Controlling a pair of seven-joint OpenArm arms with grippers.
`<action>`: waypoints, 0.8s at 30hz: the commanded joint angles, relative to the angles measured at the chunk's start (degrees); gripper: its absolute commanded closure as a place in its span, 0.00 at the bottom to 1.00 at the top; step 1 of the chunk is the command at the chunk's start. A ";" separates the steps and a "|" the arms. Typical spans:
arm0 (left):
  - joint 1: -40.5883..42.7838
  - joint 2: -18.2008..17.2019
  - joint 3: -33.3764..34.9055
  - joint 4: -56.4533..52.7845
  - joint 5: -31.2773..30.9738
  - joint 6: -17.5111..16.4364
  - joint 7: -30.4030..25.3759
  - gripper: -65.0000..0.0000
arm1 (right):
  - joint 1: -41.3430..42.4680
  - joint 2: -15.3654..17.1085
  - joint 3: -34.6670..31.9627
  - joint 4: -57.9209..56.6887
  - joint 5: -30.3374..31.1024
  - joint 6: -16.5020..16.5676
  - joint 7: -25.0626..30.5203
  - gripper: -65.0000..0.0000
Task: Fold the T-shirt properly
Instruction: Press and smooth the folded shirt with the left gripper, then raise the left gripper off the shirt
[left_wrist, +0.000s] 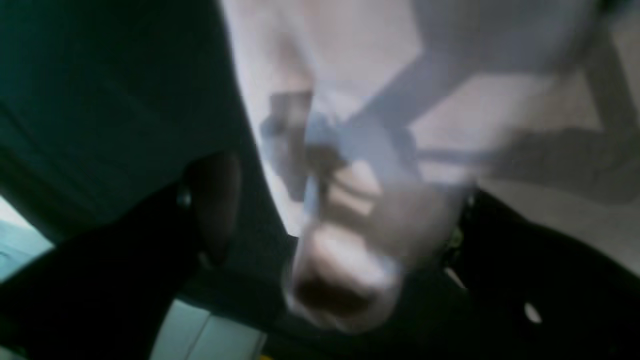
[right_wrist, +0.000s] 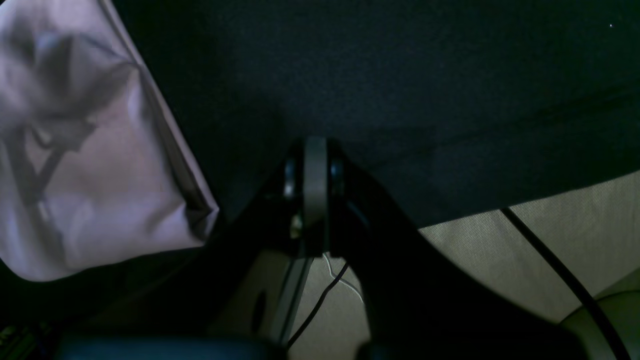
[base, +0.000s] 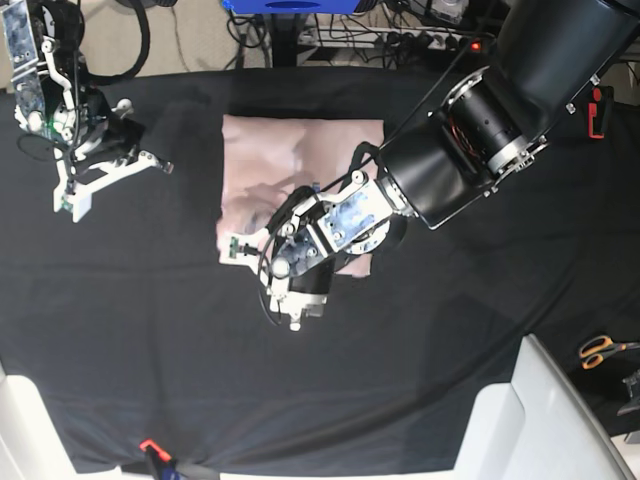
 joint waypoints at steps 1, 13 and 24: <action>-2.04 0.51 -0.35 0.97 0.53 0.32 0.17 0.26 | 0.30 0.60 0.07 0.81 0.03 -0.01 0.29 1.00; -4.23 0.16 -10.46 10.64 0.35 0.32 5.71 0.29 | 0.39 0.60 -1.25 0.81 0.12 0.08 0.55 1.00; 25.57 -4.68 -27.77 39.91 3.34 0.32 6.94 1.00 | -0.14 0.51 -8.10 1.60 -0.14 8.17 5.57 1.00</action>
